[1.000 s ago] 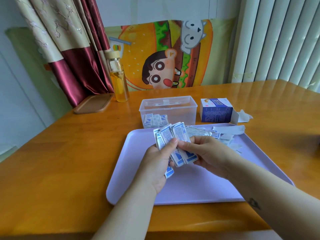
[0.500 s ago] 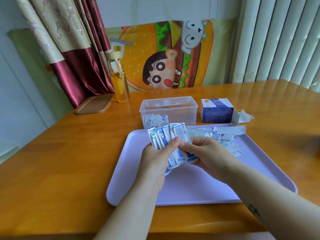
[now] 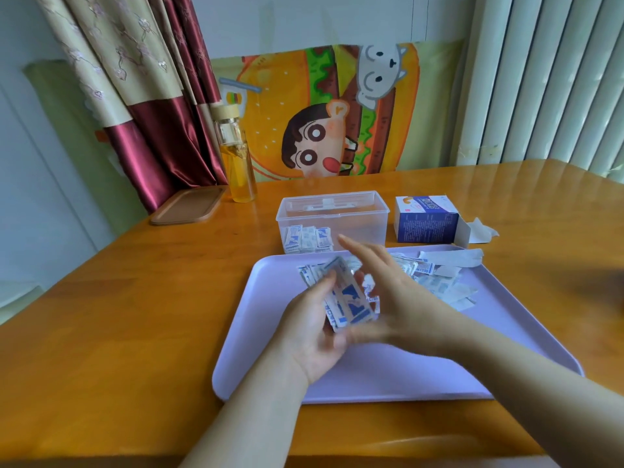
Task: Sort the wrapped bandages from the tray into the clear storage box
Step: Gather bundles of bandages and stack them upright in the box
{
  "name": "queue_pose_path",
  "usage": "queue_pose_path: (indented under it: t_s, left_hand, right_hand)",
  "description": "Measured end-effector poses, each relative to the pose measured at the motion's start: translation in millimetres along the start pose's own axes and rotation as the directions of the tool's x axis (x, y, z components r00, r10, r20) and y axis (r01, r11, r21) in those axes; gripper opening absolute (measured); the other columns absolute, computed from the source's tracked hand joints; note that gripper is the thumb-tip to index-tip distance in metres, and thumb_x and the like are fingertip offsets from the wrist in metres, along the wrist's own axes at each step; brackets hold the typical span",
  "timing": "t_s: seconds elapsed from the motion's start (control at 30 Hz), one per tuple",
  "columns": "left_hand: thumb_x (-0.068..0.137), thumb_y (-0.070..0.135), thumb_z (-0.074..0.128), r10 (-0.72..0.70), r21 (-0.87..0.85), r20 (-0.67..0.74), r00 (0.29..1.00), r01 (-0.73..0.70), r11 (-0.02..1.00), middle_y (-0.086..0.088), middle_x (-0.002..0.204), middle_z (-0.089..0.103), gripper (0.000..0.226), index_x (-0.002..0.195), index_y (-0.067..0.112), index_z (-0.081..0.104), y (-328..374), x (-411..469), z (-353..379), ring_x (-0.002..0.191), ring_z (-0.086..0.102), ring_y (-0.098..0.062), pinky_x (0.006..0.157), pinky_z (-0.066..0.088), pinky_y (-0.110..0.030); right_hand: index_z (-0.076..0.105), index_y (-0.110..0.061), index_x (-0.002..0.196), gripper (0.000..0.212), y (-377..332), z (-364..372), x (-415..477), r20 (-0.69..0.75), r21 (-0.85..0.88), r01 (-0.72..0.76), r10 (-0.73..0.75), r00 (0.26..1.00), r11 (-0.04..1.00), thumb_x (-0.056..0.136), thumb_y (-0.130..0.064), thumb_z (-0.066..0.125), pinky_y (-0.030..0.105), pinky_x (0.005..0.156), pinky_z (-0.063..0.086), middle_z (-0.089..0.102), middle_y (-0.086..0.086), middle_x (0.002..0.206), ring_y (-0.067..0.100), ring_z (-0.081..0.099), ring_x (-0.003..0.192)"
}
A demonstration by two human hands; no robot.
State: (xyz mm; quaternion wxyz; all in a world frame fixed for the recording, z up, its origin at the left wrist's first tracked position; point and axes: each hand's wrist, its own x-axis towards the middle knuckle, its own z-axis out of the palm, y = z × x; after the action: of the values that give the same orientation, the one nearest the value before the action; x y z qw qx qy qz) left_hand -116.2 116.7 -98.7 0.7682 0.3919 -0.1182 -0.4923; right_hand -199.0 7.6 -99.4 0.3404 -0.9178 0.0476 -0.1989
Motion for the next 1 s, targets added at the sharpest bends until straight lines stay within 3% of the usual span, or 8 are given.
queue_pose_path:
  t_s: [0.07, 0.13, 0.27, 0.47, 0.6, 0.73, 0.9, 1.0]
  left_hand:
    - [0.097, 0.027, 0.047, -0.054, 0.053, 0.028, 0.998, 0.053, 0.997, -0.013, 0.100, 0.069, 0.030, 0.111, 0.010, 0.067, 0.5, -0.3, -1.7, 0.089, 0.068, -0.024, 0.074, 0.056, -0.037]
    - [0.097, 0.023, 0.046, -0.092, 0.074, 0.031, 0.995, 0.090, 0.993, -0.014, 0.101, 0.065, 0.031, 0.116, 0.007, 0.065, 1.3, -0.7, -0.1, 0.092, 0.064, -0.025, 0.073, 0.055, -0.034]
    - [0.095, 0.017, 0.050, -0.105, 0.055, 0.053, 0.993, 0.102, 0.993, -0.010, 0.093, 0.063, 0.028, 0.115, 0.005, 0.063, 1.8, 1.3, 1.3, 0.088, 0.063, -0.020, 0.063, 0.056, -0.027]
    - [0.094, 0.009, 0.050, -0.030, 0.030, 0.004, 1.000, 0.030, 0.999, -0.012, 0.082, 0.070, 0.024, 0.115, 0.004, 0.062, 5.5, 2.7, -2.2, 0.071, 0.070, -0.019, 0.060, 0.059, -0.032]
    - [0.095, 0.013, 0.048, -0.009, 0.080, 0.002, 1.000, 0.009, 0.997, -0.010, 0.084, 0.072, 0.020, 0.109, 0.013, 0.063, 7.4, 1.7, -1.1, 0.069, 0.071, -0.019, 0.061, 0.054, -0.034]
    - [0.093, 0.015, 0.052, -0.044, 0.084, 0.021, 0.999, 0.042, 0.996, -0.009, 0.081, 0.068, 0.018, 0.107, 0.008, 0.062, 8.9, 1.0, 2.9, 0.070, 0.067, -0.019, 0.060, 0.055, -0.031]
    - [0.092, 0.015, 0.055, -0.068, 0.197, 0.033, 0.997, 0.060, 0.979, -0.006, 0.072, 0.053, 0.007, 0.088, 0.011, 0.059, 7.5, -0.8, 4.9, 0.069, 0.056, -0.018, 0.060, 0.055, -0.032]
    - [0.094, 0.010, 0.048, -0.051, 0.346, 0.093, 0.994, 0.016, 0.938, -0.011, 0.079, 0.060, 0.013, 0.095, 0.006, 0.061, 5.7, -4.7, 10.0, 0.071, 0.062, -0.019, 0.059, 0.052, -0.028]
  right_hand:
    - [0.002, -0.044, 0.145, 0.122, -1.2, -3.6, -3.1, 0.148, -0.123, 0.083, -0.065, 0.987, 0.989, 0.055, -0.054, 0.082, 0.012, 0.093, 0.040, 0.005, -0.017, 0.149, -0.006, 0.028, 0.124]
    - [-0.003, -0.050, 0.142, 0.119, -1.9, -6.5, -2.5, 0.178, -0.204, 0.088, -0.051, 0.983, 0.975, 0.056, -0.057, 0.079, 0.020, 0.089, 0.046, -0.002, -0.024, 0.148, -0.014, 0.037, 0.103]
    - [0.006, -0.045, 0.145, 0.112, -4.1, -13.7, 1.9, 0.154, -0.190, 0.032, -0.002, 0.988, 0.981, 0.060, -0.053, 0.078, 0.019, 0.078, 0.050, 0.007, -0.021, 0.147, -0.002, 0.055, 0.079]
    - [0.012, -0.039, 0.148, 0.111, -13.2, -20.9, -0.4, 0.136, -0.122, 0.004, 0.013, 0.991, 0.993, 0.060, -0.055, 0.078, 0.007, 0.089, 0.042, 0.020, -0.024, 0.144, -0.001, 0.046, 0.113]
    - [0.036, -0.037, 0.139, 0.083, -14.0, -20.4, 0.4, 0.018, -0.134, -0.003, 0.005, 1.000, 0.991, 0.067, -0.045, 0.078, 0.015, 0.090, 0.045, 0.051, -0.018, 0.123, -0.003, 0.049, 0.105]
    - [0.049, -0.034, 0.128, 0.067, -11.9, -19.1, -1.6, -0.010, -0.189, 0.016, -0.018, 1.000, 0.982, 0.069, -0.038, 0.079, 0.007, 0.089, 0.039, 0.054, -0.020, 0.120, -0.006, 0.049, 0.104]
    - [0.012, -0.044, 0.145, 0.112, -10.7, -17.2, -2.4, 0.119, -0.187, 0.052, -0.030, 0.992, 0.981, 0.059, -0.045, 0.084, -0.002, 0.092, 0.029, 0.015, -0.023, 0.145, -0.015, 0.021, 0.124]
    - [0.001, -0.048, 0.144, 0.121, -14.3, -16.4, 1.3, 0.213, -0.239, 0.085, -0.033, 0.976, 0.967, 0.058, -0.044, 0.085, 0.018, 0.093, 0.043, 0.004, -0.025, 0.148, -0.002, 0.026, 0.130]
